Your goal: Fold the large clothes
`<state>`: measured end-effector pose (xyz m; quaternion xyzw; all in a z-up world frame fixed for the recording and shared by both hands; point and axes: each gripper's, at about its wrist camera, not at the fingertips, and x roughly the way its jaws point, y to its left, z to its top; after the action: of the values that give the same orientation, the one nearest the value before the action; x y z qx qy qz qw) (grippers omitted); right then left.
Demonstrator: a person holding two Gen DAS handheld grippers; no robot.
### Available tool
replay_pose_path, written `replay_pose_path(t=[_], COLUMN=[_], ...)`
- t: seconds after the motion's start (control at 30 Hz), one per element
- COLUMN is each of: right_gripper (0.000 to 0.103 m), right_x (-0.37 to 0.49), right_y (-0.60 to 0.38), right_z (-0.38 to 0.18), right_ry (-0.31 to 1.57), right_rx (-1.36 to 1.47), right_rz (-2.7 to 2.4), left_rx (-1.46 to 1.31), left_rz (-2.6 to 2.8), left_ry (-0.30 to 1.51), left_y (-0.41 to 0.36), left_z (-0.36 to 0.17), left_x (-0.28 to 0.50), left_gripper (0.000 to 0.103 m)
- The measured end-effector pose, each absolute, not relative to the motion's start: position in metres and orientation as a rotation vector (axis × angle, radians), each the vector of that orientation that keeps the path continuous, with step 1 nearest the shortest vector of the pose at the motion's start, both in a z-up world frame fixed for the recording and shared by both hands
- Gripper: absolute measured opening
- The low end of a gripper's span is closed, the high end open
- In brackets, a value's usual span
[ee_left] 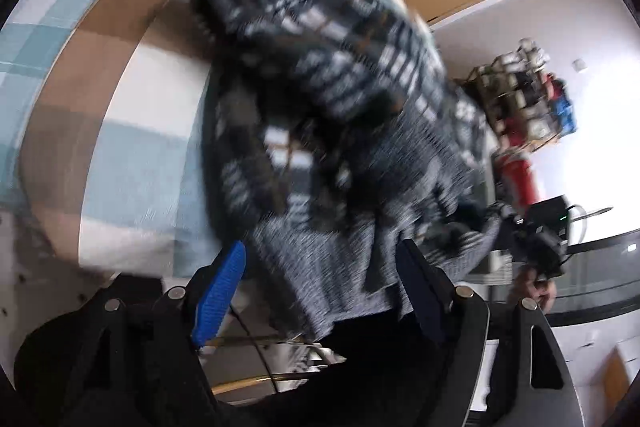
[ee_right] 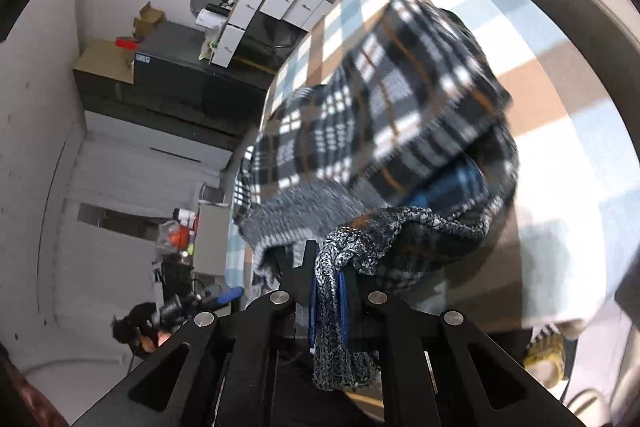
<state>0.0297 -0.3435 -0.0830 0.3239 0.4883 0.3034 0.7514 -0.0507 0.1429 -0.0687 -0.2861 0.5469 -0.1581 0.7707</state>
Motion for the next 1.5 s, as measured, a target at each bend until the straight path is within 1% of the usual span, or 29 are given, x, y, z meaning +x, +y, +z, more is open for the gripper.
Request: replay_pose_path(t=[0.17, 0.33, 0.6, 0.63, 0.67, 0.7, 0.73, 0.77, 0.9, 0.97, 1.0, 1.03, 1.07, 1.1, 1.17, 1.37, 1.4, 1.43, 1.47, 1.5], right_gripper=[0.009, 0.009, 0.010, 0.010, 0.011, 0.011, 0.011, 0.012, 0.013, 0.021, 0.035, 0.054, 0.065, 0.078, 0.078, 0.076, 0.072, 0.062, 0.054, 0.045], right_x=[0.017, 0.011, 0.006, 0.005, 0.006, 0.006, 0.006, 0.006, 0.005, 0.002, 0.000, -0.001, -0.003, -0.006, -0.009, 0.001, 0.001, 0.001, -0.001, -0.004], right_y=[-0.354, -0.358, -0.362, -0.361, -0.359, -0.358, -0.356, -0.355, -0.342, -0.336, -0.334, -0.333, -0.330, -0.327, -0.325, -0.351, -0.354, -0.357, -0.358, -0.361], right_z=[-0.104, -0.110, -0.117, -0.119, -0.121, -0.123, -0.125, -0.127, -0.129, -0.129, -0.129, -0.130, -0.131, -0.134, -0.142, -0.156, -0.158, -0.160, -0.161, -0.163], right_ry=[1.086, 1.108, 1.196, 1.211, 1.230, 1.245, 1.257, 1.269, 1.291, 1.309, 1.324, 1.337, 1.354, 1.368, 1.385, 1.369, 1.364, 1.362, 1.362, 1.366], right_rx=[0.705, 0.667, 0.512, 0.494, 0.472, 0.450, 0.429, 0.410, 0.317, 0.281, 0.279, 0.282, 0.267, 0.226, 0.182, 0.408, 0.436, 0.453, 0.455, 0.453], right_rz=[0.623, 0.593, 0.552, 0.553, 0.554, 0.552, 0.550, 0.548, 0.541, 0.561, 0.583, 0.607, 0.613, 0.595, 0.574, 0.622, 0.637, 0.658, 0.667, 0.671], left_rx=[-0.610, -0.603, -0.651, -0.660, -0.661, -0.658, -0.637, -0.624, -0.649, -0.670, -0.680, -0.703, -0.721, -0.722, -0.697, -0.724, -0.713, -0.697, -0.689, -0.678], left_rz=[-0.305, -0.278, -0.342, -0.341, -0.330, -0.339, -0.345, -0.345, -0.377, -0.386, -0.376, -0.371, -0.375, -0.377, -0.381, -0.373, -0.373, -0.375, -0.379, -0.388], left_ry=[1.254, 1.305, 1.286, 1.286, 1.288, 1.283, 1.281, 1.281, 1.282, 1.300, 1.309, 1.314, 1.315, 1.316, 1.318, 1.321, 1.318, 1.312, 1.308, 1.297], left_y=[0.132, 0.131, 0.124, 0.125, 0.126, 0.127, 0.126, 0.126, 0.125, 0.124, 0.125, 0.126, 0.127, 0.128, 0.125, 0.127, 0.127, 0.125, 0.124, 0.122], left_z=[-0.091, -0.102, -0.097, -0.097, -0.098, -0.096, -0.094, -0.093, -0.094, -0.099, -0.100, -0.102, -0.103, -0.103, -0.100, -0.099, -0.098, -0.097, -0.097, -0.097], left_x=[-0.057, -0.055, -0.054, -0.055, -0.056, -0.057, -0.058, -0.058, -0.058, -0.056, -0.054, -0.053, -0.052, -0.052, -0.052, -0.047, -0.047, -0.047, -0.046, -0.047], left_gripper=[0.074, 0.074, 0.073, 0.067, 0.054, 0.044, 0.030, 0.029, 0.029, 0.029, 0.029, 0.029, 0.031, 0.031, 0.031, 0.031, 0.031, 0.031, 0.031, 0.031])
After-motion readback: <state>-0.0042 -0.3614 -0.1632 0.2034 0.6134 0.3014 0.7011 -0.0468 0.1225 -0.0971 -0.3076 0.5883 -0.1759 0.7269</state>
